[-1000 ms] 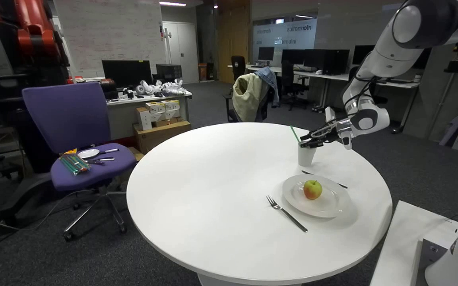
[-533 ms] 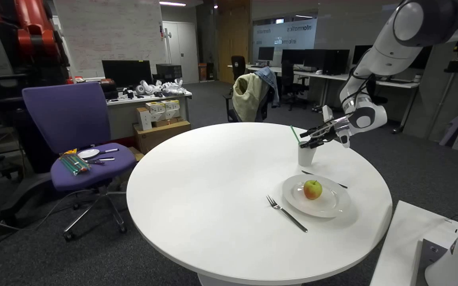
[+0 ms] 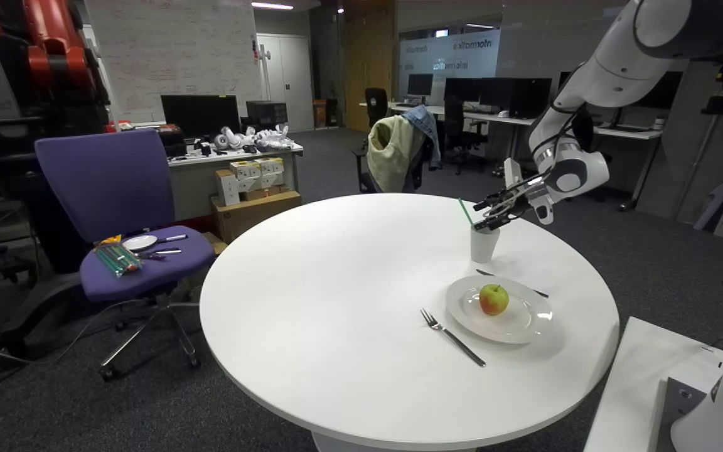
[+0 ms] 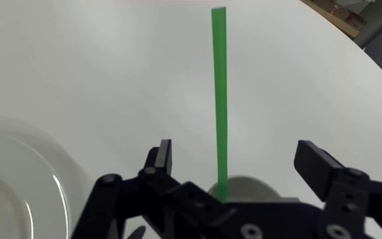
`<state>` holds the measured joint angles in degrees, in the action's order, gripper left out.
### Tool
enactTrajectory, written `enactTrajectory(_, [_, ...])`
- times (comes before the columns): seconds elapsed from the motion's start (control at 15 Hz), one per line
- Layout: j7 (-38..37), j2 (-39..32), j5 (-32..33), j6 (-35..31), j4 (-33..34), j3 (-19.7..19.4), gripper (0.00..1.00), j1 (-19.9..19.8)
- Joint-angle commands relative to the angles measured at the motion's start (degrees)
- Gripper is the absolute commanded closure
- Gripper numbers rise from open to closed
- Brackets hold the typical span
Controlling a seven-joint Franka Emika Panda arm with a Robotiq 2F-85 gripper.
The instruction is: Put the straw inside the cup
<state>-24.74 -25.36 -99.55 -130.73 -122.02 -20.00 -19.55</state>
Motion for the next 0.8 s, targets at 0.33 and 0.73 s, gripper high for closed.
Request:
enactTrajectory(0.33, [2.97,7.36,1.32,-15.12,-4.25,0.69,0.00,4.24])
enactTrajectory(0.73, [2.19,8.57,5.23,-32.90,-5.15,3.01,0.00,8.69])
